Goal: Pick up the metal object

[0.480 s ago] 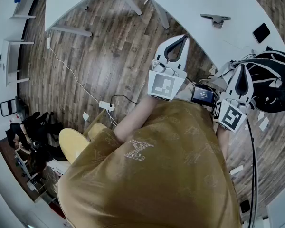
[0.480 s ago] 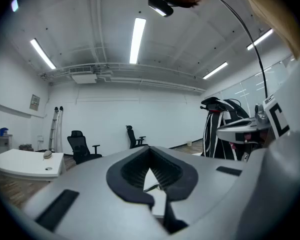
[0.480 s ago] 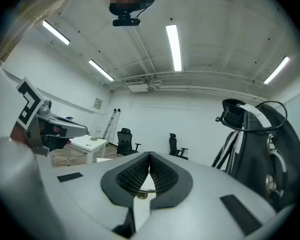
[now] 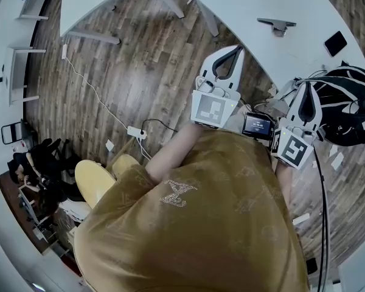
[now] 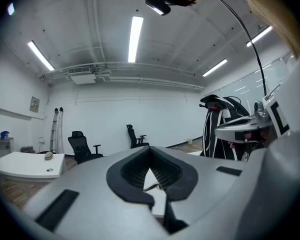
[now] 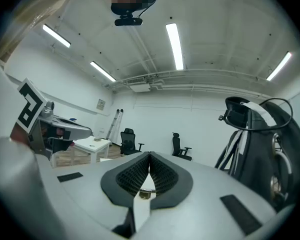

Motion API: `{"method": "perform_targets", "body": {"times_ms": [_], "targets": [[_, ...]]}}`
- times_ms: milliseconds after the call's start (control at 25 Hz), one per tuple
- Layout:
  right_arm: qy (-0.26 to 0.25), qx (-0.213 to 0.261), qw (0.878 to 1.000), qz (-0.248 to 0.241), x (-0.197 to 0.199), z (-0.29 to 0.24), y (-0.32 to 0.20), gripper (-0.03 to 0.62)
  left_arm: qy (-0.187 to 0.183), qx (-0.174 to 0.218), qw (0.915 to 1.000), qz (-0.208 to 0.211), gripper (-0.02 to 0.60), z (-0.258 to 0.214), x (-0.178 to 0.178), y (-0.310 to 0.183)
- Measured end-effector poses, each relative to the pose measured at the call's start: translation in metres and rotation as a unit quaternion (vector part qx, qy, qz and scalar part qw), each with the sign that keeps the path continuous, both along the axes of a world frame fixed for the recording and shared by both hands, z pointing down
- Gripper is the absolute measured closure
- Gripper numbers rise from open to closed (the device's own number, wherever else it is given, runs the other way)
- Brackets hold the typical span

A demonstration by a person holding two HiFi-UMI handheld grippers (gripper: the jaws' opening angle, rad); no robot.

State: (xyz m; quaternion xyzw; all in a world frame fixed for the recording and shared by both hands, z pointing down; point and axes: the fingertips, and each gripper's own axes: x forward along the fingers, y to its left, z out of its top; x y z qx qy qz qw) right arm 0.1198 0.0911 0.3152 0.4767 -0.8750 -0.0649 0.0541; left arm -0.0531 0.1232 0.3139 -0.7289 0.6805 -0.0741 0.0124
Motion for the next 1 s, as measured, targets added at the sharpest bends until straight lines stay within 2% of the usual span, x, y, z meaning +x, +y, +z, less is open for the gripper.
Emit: {"method": "perform_targets", "body": {"times_ms": [440, 720, 1000], "targets": [[-0.025, -0.022, 0.999, -0.036, 0.001, 0.004, 0.004, 0.583, 0.006, 0.004, 0.9997, -0.022, 0.584, 0.003, 0.019, 0.0], [-0.031, -0.031, 0.998, -0.038, -0.005, 0.005, -0.002, 0.583, 0.007, 0.008, 0.9998, -0.017, 0.584, 0.002, 0.016, -0.012], [-0.029, -0.037, 0.998, -0.029, -0.017, 0.008, -0.03, 0.583, 0.011, 0.011, 0.9999, -0.003, 0.584, 0.006, 0.006, -0.043]]}}
